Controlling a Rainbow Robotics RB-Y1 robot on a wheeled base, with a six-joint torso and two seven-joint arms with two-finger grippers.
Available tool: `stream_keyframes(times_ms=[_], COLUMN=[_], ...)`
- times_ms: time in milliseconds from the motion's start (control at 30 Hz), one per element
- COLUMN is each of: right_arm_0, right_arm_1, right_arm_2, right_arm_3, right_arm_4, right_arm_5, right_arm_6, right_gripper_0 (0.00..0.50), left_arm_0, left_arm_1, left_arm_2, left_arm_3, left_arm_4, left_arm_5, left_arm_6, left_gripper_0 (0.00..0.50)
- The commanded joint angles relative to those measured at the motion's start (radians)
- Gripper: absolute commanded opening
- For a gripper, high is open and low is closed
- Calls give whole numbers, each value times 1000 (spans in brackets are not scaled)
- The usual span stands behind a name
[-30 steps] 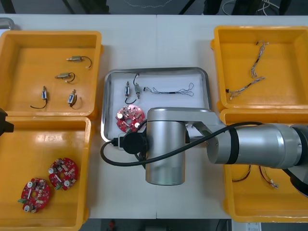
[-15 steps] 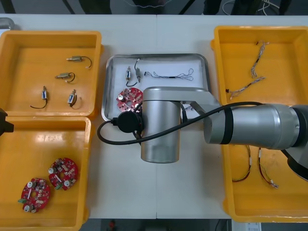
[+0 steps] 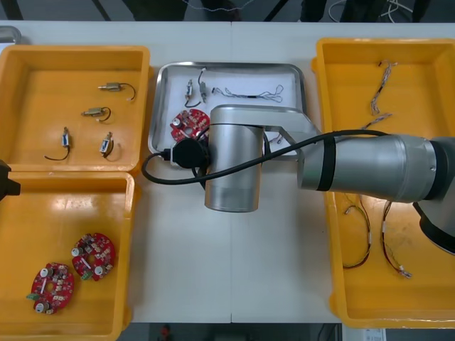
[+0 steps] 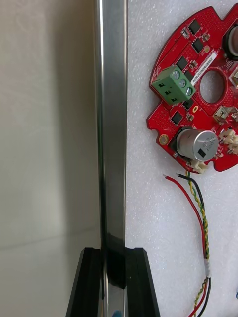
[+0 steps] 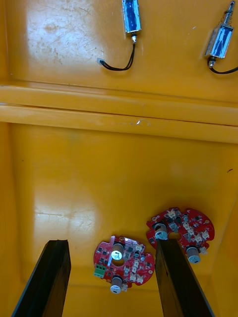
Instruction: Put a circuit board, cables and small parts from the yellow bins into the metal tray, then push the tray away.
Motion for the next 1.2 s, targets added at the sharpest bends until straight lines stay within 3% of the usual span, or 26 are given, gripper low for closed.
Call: stream_keyframes(times_ms=[33, 1200], right_arm_0=[-73, -130], right_arm_1=[30, 30], right_arm_2=[3, 3], right_arm_3=[50, 356], right_arm_4=[-16, -48], right_arm_5=[-57, -396], right_arm_6=[40, 181], right_gripper_0=[0, 0], left_arm_0=[17, 17], left_arm_1=[-5, -5], left_arm_2=[-11, -11], left_arm_3=[-26, -26], left_arm_4=[3, 3], left_arm_5=[6, 6], left_arm_6=[-90, -90], left_gripper_0=[500, 500])
